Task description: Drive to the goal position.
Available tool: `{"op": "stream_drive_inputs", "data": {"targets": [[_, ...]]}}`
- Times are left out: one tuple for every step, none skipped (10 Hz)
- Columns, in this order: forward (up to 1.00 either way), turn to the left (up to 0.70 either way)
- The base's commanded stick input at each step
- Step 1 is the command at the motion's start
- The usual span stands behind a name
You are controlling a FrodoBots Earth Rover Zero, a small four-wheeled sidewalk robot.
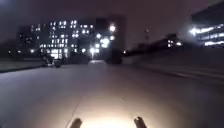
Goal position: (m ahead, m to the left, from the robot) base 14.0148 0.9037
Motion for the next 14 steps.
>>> {"op": "stream_drive_inputs", "data": {"targets": [[1.0, 0.0], [1.0, 0.0], [1.0, 0.0], [1.0, 0.0], [1.0, 0.0], [1.0, 0.0], [1.0, -0.07], [1.0, -0.24], [1.0, -0.4], [1.0, -0.4], [1.0, -0.4], [1.0, -0.4], [1.0, 0.0], [1.0, 0.0]]}}
